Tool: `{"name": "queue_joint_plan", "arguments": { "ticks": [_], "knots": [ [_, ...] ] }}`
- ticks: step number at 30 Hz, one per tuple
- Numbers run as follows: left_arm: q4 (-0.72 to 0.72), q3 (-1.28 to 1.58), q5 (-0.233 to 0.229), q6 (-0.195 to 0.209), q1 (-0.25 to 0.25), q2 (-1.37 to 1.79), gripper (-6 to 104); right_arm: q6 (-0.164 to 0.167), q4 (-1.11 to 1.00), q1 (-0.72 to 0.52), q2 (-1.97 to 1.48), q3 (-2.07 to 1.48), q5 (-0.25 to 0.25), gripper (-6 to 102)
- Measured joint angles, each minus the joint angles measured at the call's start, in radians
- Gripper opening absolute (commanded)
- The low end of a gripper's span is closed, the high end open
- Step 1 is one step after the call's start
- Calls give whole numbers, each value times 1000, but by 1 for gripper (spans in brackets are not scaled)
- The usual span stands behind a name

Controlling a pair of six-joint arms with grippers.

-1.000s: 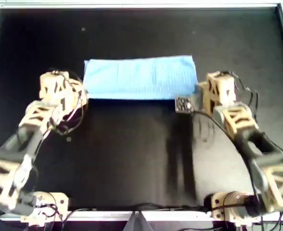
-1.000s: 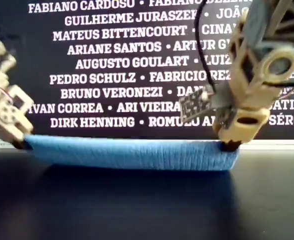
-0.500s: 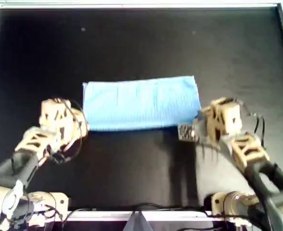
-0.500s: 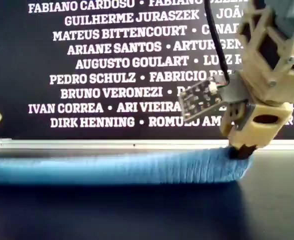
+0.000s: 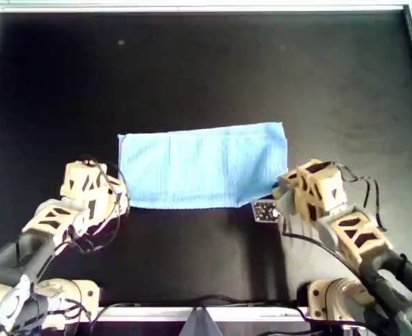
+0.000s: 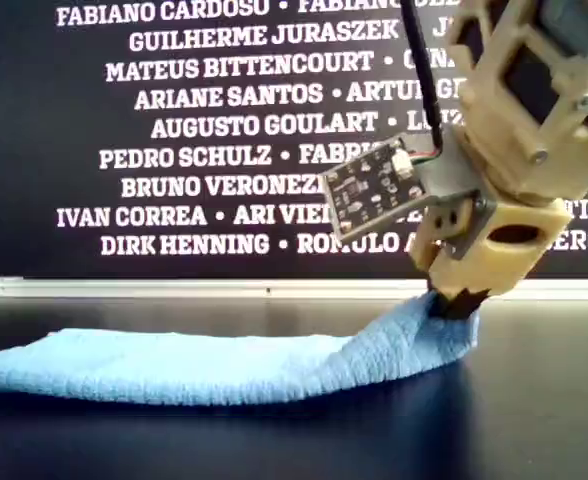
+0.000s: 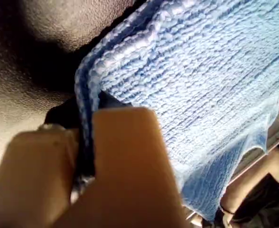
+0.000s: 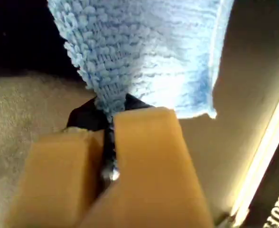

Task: Fold a cloth

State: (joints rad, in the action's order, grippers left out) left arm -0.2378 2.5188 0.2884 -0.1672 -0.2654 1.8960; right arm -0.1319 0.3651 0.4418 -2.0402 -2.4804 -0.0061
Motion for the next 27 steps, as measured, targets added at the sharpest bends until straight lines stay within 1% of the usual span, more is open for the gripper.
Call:
{"name": "queue_joint_plan", "arguments": {
  "ticks": [3, 6, 9, 11, 16, 22, 23, 27],
  "knots": [
    [0, 0, -5, 0, 0, 0, 25, 0, 0, 3, -2, 0, 0, 30],
    [0, 0, -9, 0, 0, 0, 42, 0, 0, 6, -2, 0, 0, 40],
    [0, 0, -5, -9, 0, 2, 53, 0, 0, 3, -2, 0, 0, 42],
    [0, 2, -5, -17, -2, 26, 58, 0, 0, 0, -2, 0, 0, 42],
    [-2, 29, -11, -11, -2, 221, 60, -3, 0, 2, -2, -2, -2, 42],
    [-2, 190, -11, -14, -2, 571, 60, 2, 0, -2, -15, -106, -2, 42],
    [-2, 227, -11, -17, -2, 624, 60, 2, 0, -14, -15, -120, 3, 42],
    [-2, 374, -11, -18, -2, 801, 60, 0, 0, -71, -21, -133, -5, 42]
  ]
}}
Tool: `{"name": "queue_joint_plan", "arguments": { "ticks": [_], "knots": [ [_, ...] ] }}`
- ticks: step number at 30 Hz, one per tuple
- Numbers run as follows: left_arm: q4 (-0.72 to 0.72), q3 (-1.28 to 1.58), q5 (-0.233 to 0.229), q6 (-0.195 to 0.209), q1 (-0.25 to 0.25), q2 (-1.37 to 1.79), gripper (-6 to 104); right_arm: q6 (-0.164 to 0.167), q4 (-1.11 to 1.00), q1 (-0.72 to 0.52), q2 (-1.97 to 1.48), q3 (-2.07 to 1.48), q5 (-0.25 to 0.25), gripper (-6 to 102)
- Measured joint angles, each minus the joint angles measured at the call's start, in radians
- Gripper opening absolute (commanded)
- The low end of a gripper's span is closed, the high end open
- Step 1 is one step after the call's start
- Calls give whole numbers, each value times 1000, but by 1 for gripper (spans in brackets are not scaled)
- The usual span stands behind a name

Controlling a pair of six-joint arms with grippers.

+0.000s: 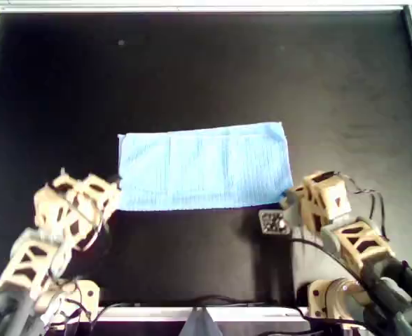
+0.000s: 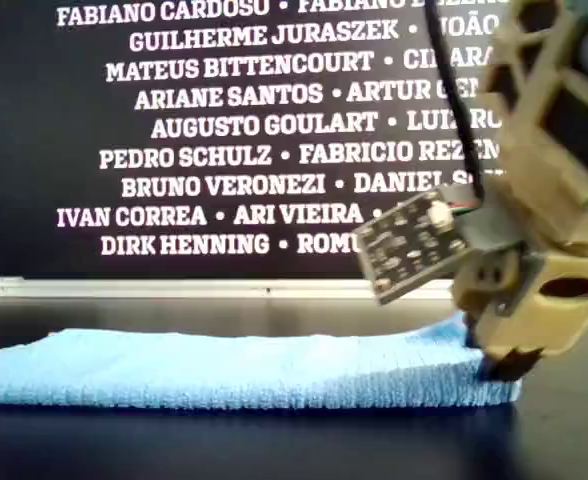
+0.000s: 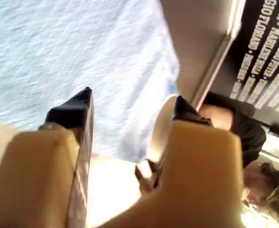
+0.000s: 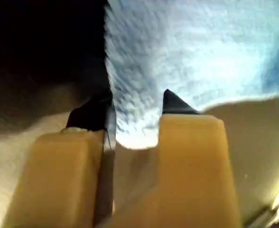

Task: Fold a cloth

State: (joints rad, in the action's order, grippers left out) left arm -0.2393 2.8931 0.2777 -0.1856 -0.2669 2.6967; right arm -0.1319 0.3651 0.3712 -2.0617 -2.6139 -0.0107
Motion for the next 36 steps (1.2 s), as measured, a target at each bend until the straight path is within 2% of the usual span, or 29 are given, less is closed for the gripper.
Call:
{"name": "queue_joint_plan", "arguments": {
  "ticks": [6, 8, 11, 16, 20, 26, 31, 36],
  "knots": [
    [0, 41, 0, 0, 2, 206, 60, 3, 51, -46, -184, -14, 0, 42],
    [0, 43, 2, 0, 25, 296, 60, 8, 110, -43, -298, -14, 0, 42],
    [0, 32, 0, 0, 94, 374, 60, 8, 146, -52, -512, -37, 0, 42],
    [0, 25, 0, 0, 255, 390, 60, 8, 169, -83, -864, -140, -3, 42],
    [0, 25, 0, 0, 334, 391, 60, 8, 175, -98, -1014, -202, -3, 43],
    [0, 25, 0, 2, 348, 391, 61, 8, 175, -100, -1015, -235, -3, 47],
    [0, 25, 5, 2, 351, 391, 61, 8, 176, -98, -879, -236, 0, 64],
    [0, 25, 6, 2, 351, 391, 61, 9, 176, -86, -477, -156, 6, 77]
  ]
}}
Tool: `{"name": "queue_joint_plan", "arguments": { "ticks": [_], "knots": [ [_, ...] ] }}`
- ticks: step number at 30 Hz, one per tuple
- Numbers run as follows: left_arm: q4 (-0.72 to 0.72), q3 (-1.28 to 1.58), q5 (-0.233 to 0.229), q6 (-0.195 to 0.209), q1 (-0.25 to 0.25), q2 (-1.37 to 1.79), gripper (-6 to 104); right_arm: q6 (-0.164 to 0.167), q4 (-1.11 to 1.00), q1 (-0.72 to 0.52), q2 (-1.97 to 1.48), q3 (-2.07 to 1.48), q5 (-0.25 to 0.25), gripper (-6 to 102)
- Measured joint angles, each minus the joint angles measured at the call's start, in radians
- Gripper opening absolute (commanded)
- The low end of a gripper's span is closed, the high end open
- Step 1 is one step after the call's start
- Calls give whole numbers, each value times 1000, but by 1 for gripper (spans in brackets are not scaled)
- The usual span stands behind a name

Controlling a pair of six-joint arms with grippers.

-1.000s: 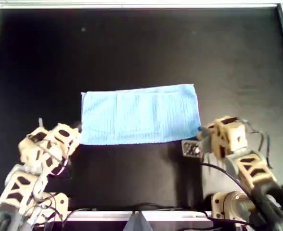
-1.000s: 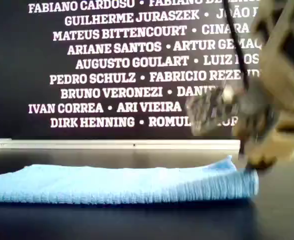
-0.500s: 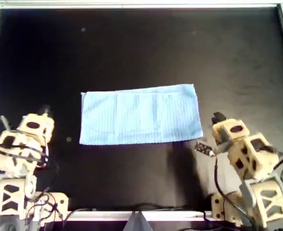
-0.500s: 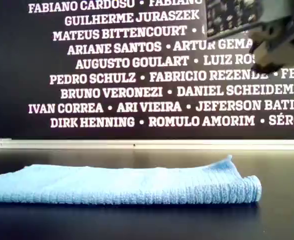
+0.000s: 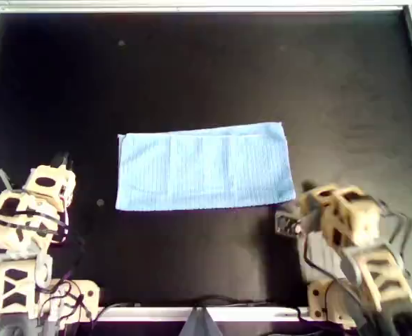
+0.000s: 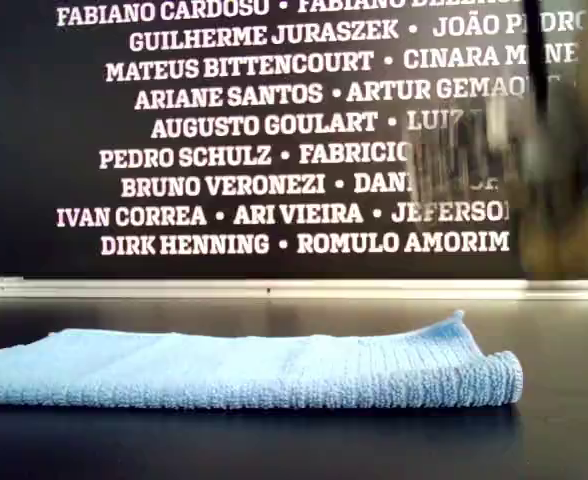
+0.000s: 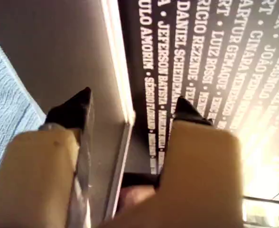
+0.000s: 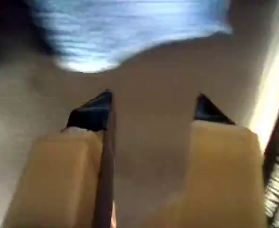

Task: Fold a cloth

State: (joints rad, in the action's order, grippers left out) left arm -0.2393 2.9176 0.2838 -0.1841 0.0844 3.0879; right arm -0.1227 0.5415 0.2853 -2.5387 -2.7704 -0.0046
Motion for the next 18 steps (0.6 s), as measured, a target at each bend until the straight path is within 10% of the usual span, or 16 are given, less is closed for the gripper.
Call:
{"name": "queue_joint_plan", "arguments": {
  "ticks": [18],
  "knots": [
    [0, 2, 0, 0, 0, 0, 61, -15, 115, 74, 577, 347, 37, 79]
  ]
}}
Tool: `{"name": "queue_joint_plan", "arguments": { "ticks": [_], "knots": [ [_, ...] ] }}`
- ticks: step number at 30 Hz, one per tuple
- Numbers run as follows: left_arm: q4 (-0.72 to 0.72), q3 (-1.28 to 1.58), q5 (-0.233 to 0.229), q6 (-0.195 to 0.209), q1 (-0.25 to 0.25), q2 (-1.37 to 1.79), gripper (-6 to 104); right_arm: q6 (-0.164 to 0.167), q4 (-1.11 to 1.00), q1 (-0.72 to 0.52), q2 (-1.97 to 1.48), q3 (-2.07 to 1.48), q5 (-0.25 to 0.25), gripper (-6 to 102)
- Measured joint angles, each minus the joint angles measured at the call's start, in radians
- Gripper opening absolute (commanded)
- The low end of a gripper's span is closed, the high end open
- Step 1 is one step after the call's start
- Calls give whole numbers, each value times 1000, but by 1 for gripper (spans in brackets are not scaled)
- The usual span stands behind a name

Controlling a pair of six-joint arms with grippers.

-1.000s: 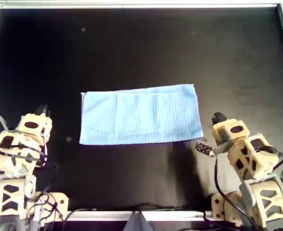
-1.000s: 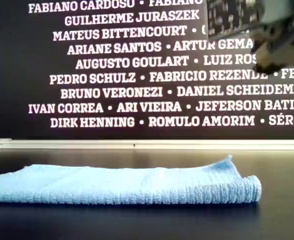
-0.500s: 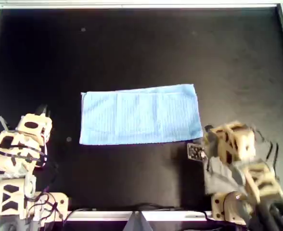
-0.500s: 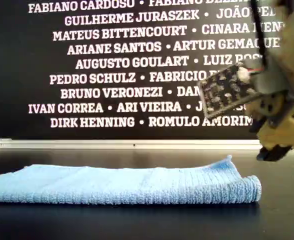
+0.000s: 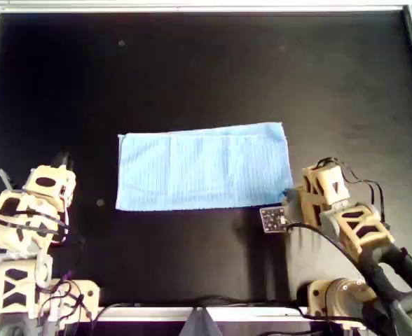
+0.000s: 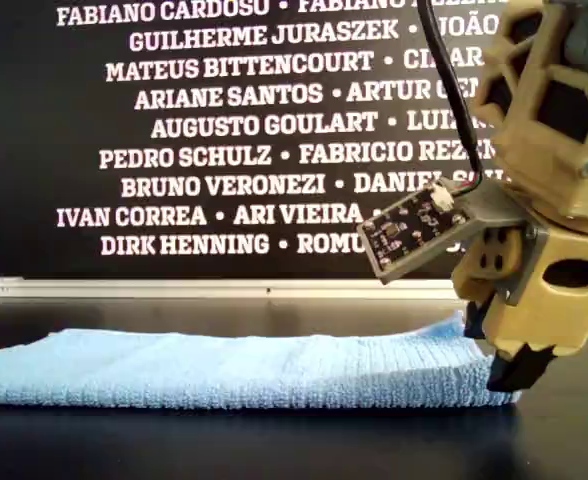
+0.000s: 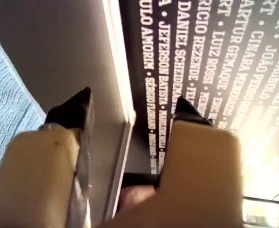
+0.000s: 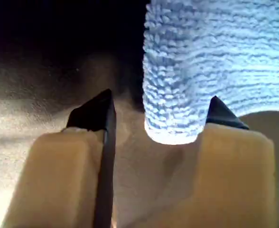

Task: Fold a cloth

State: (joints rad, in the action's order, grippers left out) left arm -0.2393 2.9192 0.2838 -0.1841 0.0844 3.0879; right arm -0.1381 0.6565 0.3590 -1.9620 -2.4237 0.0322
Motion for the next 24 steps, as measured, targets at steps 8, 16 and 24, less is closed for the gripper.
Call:
{"name": "queue_joint_plan", "arguments": {
  "ticks": [8, 16, 24],
  "knots": [
    [0, 0, 0, 0, 0, 0, 61, 6, 0, -5, 170, 100, 0, 79],
    [0, 0, 0, 0, 0, 0, 61, 6, 0, -9, 354, 253, 15, 77],
    [0, 0, 0, 0, 0, 0, 61, 0, 0, -9, 356, 253, 15, 49]
  ]
}}
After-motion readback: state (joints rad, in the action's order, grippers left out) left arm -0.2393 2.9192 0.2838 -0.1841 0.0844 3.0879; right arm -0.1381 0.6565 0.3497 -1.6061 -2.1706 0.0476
